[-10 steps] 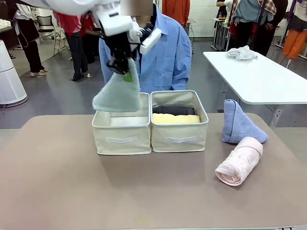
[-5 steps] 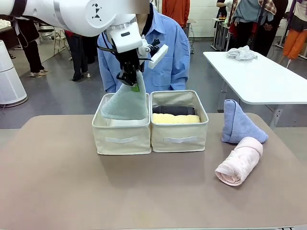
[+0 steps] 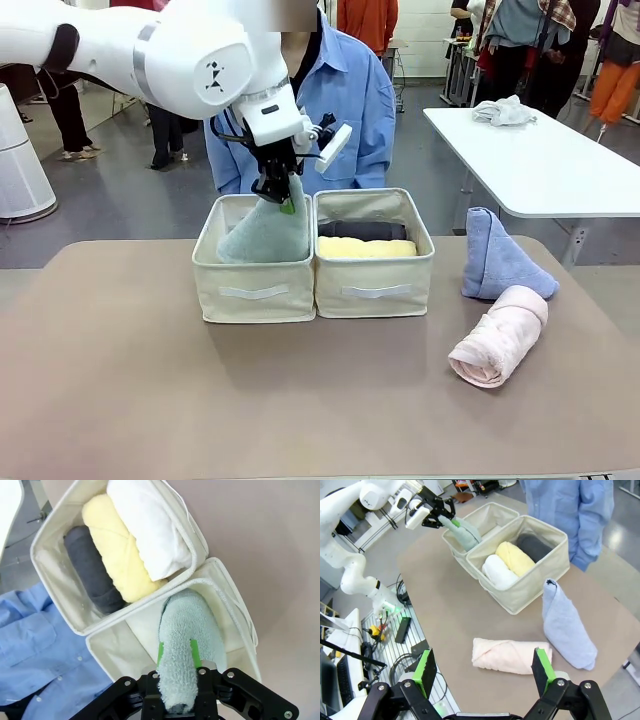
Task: Sort the towels based on their folding style.
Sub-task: Pick up one triangle-folded towel and place it in the left Fabric basket.
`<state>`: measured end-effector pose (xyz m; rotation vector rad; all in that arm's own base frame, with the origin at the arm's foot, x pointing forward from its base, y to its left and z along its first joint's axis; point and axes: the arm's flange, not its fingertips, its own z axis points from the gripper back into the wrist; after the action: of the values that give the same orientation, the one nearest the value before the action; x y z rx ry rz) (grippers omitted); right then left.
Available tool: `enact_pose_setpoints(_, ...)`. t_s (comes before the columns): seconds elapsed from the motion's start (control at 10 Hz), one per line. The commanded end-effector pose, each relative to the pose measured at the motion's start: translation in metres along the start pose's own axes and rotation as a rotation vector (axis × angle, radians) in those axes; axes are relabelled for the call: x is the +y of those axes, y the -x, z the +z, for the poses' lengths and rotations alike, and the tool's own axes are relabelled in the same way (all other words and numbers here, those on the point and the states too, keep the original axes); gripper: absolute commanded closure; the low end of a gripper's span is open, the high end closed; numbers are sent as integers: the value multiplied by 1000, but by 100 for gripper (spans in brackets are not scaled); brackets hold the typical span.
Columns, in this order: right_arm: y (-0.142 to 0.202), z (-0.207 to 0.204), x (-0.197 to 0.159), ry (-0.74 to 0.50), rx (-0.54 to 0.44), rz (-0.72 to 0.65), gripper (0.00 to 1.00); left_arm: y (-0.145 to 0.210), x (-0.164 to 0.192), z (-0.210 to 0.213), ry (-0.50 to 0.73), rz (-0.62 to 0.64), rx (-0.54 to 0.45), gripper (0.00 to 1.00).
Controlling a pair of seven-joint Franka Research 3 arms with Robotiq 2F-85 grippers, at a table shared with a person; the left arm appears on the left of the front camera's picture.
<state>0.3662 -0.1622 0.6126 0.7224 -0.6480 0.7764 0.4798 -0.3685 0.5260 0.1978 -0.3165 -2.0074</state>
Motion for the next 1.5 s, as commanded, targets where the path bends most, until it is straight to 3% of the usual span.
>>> enact_pose_setpoints(0.0, 0, 0, -1, -14, -21, 11, 0, 1, -4, -12, 20, 35, 30, 81)
enact_pose_setpoints(0.5, 0, 0, -1, -14, -21, 11, 0, -1, -20, -49, 112, 31, 20, 81)
enact_pose_setpoints(0.6, 0, 0, -1, -14, -21, 11, 0, -2, -20, -50, 111, 33, 14, 49)
enact_pose_setpoints(0.8, 0, 0, -1, -14, -21, 11, 0, 0, -19, -46, 119, 41, 4, 0)
enact_pose_setpoints(1.2, 0, 0, -1, -14, -21, 11, 0, 2, -19, -30, 133, 57, -10, 0)
enact_pose_setpoints(1.4, 0, 0, -1, -14, -21, 11, 0, 13, -27, 18, 98, 72, -35, 0)
